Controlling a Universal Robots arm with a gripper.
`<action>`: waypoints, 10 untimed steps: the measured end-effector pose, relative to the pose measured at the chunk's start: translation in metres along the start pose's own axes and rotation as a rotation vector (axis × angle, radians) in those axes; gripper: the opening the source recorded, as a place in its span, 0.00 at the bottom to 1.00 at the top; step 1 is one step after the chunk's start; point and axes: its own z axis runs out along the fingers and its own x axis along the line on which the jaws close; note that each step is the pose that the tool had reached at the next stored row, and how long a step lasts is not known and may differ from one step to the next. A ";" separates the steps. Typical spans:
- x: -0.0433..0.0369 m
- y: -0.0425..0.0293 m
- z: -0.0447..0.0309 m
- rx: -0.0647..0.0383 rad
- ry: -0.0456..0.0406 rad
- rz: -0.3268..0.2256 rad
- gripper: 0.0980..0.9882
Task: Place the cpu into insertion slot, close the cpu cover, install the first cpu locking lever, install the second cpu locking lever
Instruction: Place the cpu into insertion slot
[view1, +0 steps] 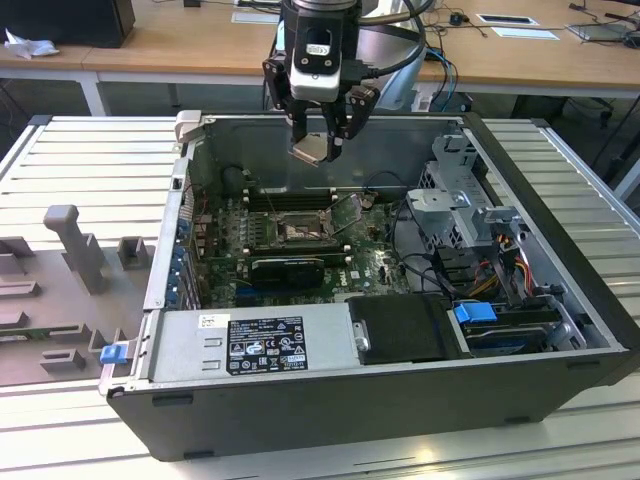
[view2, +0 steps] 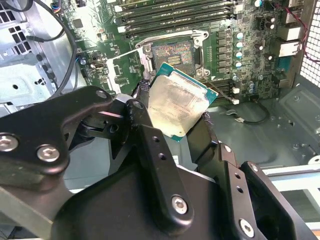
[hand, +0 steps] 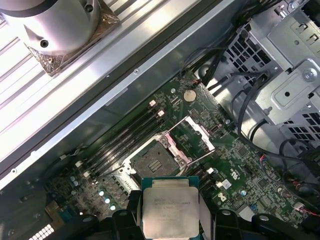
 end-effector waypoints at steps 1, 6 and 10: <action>0.0000 0.0000 0.0000 0.000 -0.0003 0.004 0.50; 0.0000 0.0000 0.0003 0.000 -0.0018 0.024 0.50; 0.0000 -0.0001 0.0006 -0.001 -0.0031 0.042 0.50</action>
